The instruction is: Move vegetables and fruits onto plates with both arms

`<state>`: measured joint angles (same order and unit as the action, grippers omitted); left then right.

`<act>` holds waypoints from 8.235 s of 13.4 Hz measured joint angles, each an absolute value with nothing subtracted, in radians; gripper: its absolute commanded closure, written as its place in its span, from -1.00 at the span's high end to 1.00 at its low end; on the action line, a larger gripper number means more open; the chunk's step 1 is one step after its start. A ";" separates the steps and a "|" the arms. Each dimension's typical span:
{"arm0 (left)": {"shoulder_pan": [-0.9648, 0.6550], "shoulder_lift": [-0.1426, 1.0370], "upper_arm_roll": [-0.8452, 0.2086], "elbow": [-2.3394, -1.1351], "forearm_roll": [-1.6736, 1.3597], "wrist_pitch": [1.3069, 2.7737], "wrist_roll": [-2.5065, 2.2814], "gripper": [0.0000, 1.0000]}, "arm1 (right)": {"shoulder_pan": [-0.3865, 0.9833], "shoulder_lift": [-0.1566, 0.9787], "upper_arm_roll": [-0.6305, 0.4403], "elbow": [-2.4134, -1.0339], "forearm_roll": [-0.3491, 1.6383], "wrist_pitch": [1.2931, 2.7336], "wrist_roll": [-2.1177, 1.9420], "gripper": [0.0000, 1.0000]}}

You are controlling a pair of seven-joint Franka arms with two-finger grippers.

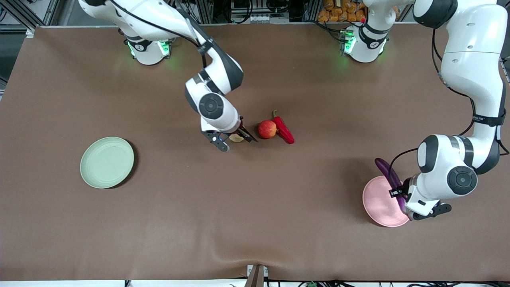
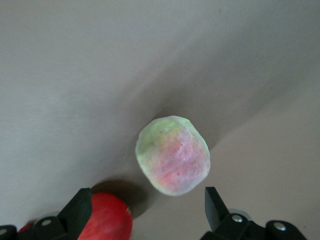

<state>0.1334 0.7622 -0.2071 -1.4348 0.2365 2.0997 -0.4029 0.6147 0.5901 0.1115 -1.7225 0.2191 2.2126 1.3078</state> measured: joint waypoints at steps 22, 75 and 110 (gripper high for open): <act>-0.209 0.727 -0.426 -1.642 0.236 2.132 -1.463 1.00 | 0.153 0.432 0.060 -1.597 0.002 1.647 0.695 -1.00; 0.383 0.440 -0.507 -1.396 0.238 1.876 -0.439 1.00 | 0.557 0.565 -0.015 -1.598 0.319 1.959 1.101 -1.00; -0.113 -0.106 0.024 -1.640 0.005 1.545 -0.144 1.00 | -0.050 0.152 0.129 -1.213 0.051 1.255 -0.114 1.00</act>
<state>-0.1130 -0.1065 0.0244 -1.6402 0.0054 1.5451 -0.1442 -0.0500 0.1519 0.1287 -1.2130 0.0514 1.2548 -0.1139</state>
